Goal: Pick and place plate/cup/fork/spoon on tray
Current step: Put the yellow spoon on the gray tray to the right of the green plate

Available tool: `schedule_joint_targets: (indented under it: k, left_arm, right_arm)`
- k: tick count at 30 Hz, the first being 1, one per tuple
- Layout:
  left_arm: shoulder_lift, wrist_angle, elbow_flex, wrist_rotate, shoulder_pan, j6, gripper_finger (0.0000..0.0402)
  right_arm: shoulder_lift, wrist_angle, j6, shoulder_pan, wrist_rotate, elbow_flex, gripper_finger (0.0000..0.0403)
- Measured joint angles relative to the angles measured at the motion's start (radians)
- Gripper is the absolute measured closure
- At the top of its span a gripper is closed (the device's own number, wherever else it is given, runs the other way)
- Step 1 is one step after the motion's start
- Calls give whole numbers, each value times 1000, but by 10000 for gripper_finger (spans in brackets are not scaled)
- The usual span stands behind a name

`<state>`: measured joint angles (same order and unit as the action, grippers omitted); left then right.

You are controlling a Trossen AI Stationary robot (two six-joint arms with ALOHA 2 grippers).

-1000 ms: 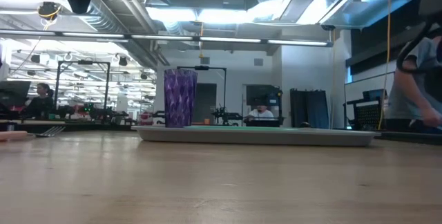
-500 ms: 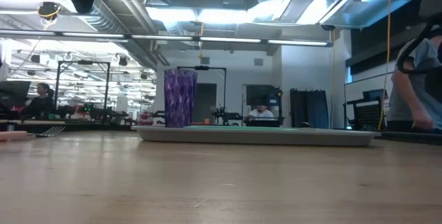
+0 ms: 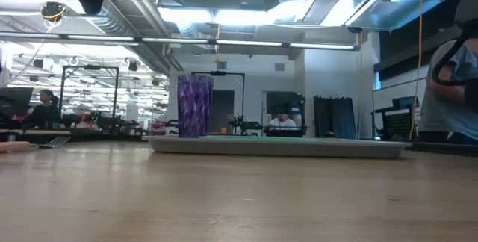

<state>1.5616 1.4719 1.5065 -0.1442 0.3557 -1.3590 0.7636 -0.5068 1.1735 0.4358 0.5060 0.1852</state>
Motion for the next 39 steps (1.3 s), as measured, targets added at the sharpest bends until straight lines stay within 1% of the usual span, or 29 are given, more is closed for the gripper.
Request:
schedule_joint_targets:
  k: [18,21,25,33,39]
  left_arm:
    - [0,0,0,0,0,0,365]
    - [0,0,0,0,0,0,365]
    - [0,0,0,0,0,0,365]
    - [0,1,0,0,0,0,365]
    - [0,1,0,0,0,0,365]
  right_arm:
    - [-1,6,-3,0,-3,-9,360]
    - [-1,6,-5,0,-1,-10,370]
    - [-1,4,-10,0,1,-11,396]
    - [0,0,-22,0,-1,-8,400]
    - [1,-2,-34,0,-42,28,401]
